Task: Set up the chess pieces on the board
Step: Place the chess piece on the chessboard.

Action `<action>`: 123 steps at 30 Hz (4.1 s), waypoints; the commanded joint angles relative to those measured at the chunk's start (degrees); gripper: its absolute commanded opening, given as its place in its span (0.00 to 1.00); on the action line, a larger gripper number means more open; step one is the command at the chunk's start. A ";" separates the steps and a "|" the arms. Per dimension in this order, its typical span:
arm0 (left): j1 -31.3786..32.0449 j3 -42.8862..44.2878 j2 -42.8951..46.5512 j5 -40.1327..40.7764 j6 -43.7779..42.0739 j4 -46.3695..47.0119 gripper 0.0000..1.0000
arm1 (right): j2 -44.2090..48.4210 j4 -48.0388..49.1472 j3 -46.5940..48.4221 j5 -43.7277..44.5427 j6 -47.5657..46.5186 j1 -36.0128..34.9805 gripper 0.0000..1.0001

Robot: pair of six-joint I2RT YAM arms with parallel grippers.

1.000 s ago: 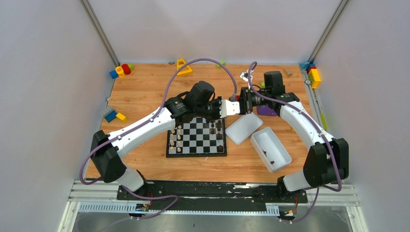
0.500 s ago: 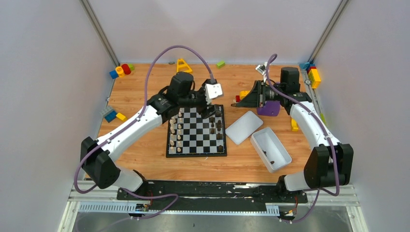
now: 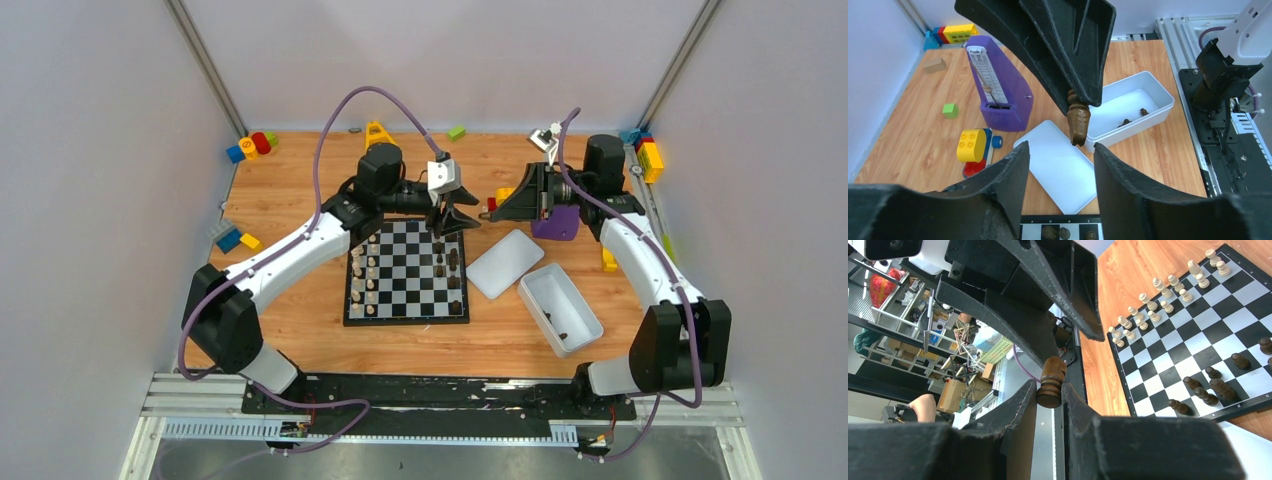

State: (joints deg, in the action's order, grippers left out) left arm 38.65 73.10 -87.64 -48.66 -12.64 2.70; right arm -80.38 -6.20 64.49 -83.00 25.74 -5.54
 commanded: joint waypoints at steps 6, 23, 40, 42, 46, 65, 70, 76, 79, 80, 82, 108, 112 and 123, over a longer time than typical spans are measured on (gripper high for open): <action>0.26 0.49 -0.93 -4.82 4.03 7.24 0.49 | -0.72 5.20 -0.59 -2.11 3.15 0.30 0.00; 1.60 2.95 -2.22 -4.40 1.81 3.43 0.31 | -0.74 5.40 -1.12 -1.84 2.96 0.45 0.00; 1.60 4.23 -1.90 -4.58 1.86 2.08 0.18 | -1.01 5.41 -2.28 -0.69 2.13 0.62 0.00; 1.60 4.35 -1.92 -4.59 1.88 1.97 0.14 | -1.02 5.40 -2.47 -0.41 2.04 0.57 0.01; 1.60 4.37 -1.93 -4.77 1.43 1.24 0.01 | -0.72 5.41 -2.59 0.24 1.87 0.59 0.11; 2.11 3.93 4.60 6.93 -23.21 -32.66 0.00 | 3.07 -10.75 0.71 3.53 -15.06 9.64 0.50; 5.03 7.50 2.07 18.13 -28.91 -45.89 0.00 | 5.86 -11.61 -2.10 4.61 -17.70 14.18 0.49; 9.29 13.68 -3.95 27.82 -28.77 -55.26 0.00 | 8.77 -12.99 -4.83 4.91 -21.29 19.43 0.48; 11.07 17.83 -8.50 31.64 -28.28 -58.59 0.00 | 9.90 -13.26 -6.48 4.88 -22.82 21.42 0.48; 11.90 18.90 -9.60 32.24 -28.02 -60.68 0.00 | 10.16 -13.23 -6.81 4.80 -23.17 22.05 0.48; 12.90 22.25 -13.20 33.86 -27.51 -64.32 0.00 | 10.56 -13.47 -7.05 4.20 -23.53 23.51 0.48; 20.25 42.28 -38.40 41.96 -21.32 -81.72 0.00 | 11.12 -14.21 -7.77 -2.89 -23.43 29.00 0.47; 20.56 43.72 -39.87 42.66 -21.07 -82.36 0.00 | 11.03 -14.28 -7.81 -3.36 -23.37 29.04 0.47; 21.09 46.70 -43.23 44.07 -20.34 -83.25 0.04 | 10.88 -14.42 -8.00 -3.89 -23.36 29.17 0.47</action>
State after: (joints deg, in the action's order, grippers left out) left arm 59.00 117.23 -129.69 -5.43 -33.69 -79.07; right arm -70.76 -20.75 56.97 -84.36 4.29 23.20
